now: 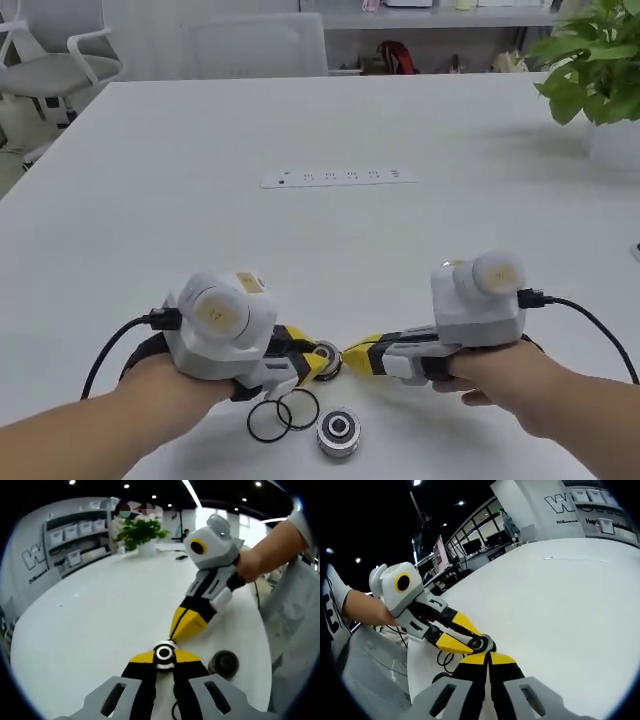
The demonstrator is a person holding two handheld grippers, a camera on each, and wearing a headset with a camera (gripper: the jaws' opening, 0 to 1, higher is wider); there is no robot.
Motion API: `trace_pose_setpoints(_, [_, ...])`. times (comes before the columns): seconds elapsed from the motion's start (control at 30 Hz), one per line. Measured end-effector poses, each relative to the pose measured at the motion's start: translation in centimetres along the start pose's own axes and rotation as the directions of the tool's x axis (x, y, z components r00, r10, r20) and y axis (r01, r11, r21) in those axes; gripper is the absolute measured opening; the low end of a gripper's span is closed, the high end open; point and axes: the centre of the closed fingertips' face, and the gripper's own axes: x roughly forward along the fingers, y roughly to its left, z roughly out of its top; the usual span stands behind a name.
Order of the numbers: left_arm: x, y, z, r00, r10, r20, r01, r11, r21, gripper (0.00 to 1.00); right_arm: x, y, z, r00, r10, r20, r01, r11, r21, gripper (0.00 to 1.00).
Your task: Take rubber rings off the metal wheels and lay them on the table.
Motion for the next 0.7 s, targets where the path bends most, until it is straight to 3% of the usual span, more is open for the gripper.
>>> trace_pose_setpoints(0.1, [0.0,0.0,0.0,1.0,0.0,-0.002,0.0,1.0,0.003,0.11,0.1,0.1,0.3,0.9995,0.004,0.032,-0.006,0.998,0.06,0.0])
trace_pose_setpoints(0.27, [0.1,0.0,0.0,1.0,0.008,-0.003,-0.008,1.0,0.006,0.11,0.1,0.4,0.6,0.9988,0.008,0.048,-0.012,0.997,0.082,0.0])
trace_pose_setpoints(0.43, [0.1,0.1,0.0,0.9999,0.012,-0.005,-0.012,1.0,0.007,0.11,0.4,1.3,0.9,0.9983,0.027,0.053,-0.03,0.997,0.071,0.0])
trace_pose_setpoints(0.5, [0.1,0.1,0.0,0.9999,0.013,-0.004,-0.013,1.0,0.007,0.11,0.6,1.9,1.2,0.9965,0.052,0.065,-0.057,0.995,0.076,0.0])
trace_pose_setpoints(0.53, [0.1,0.1,0.0,0.9999,0.013,-0.003,-0.013,1.0,0.007,0.11,0.7,2.9,1.7,0.9921,0.093,0.084,-0.099,0.992,0.073,0.0])
trace_pose_setpoints(0.6, [0.1,0.1,0.0,0.9999,0.013,0.0,-0.013,1.0,0.007,0.11,0.9,2.9,1.8,0.9951,0.069,0.072,-0.07,0.997,0.013,0.0])
trace_pose_setpoints(0.63, [0.1,0.1,0.0,0.9999,0.012,0.001,-0.012,1.0,0.006,0.11,0.9,3.5,2.0,0.9903,0.109,0.086,-0.114,0.992,0.05,0.0])
trace_pose_setpoints(0.7, [0.1,0.1,0.0,0.9999,0.01,-0.001,-0.01,1.0,0.009,0.11,0.7,3.0,2.0,0.993,0.089,0.078,-0.092,0.995,0.041,0.0])
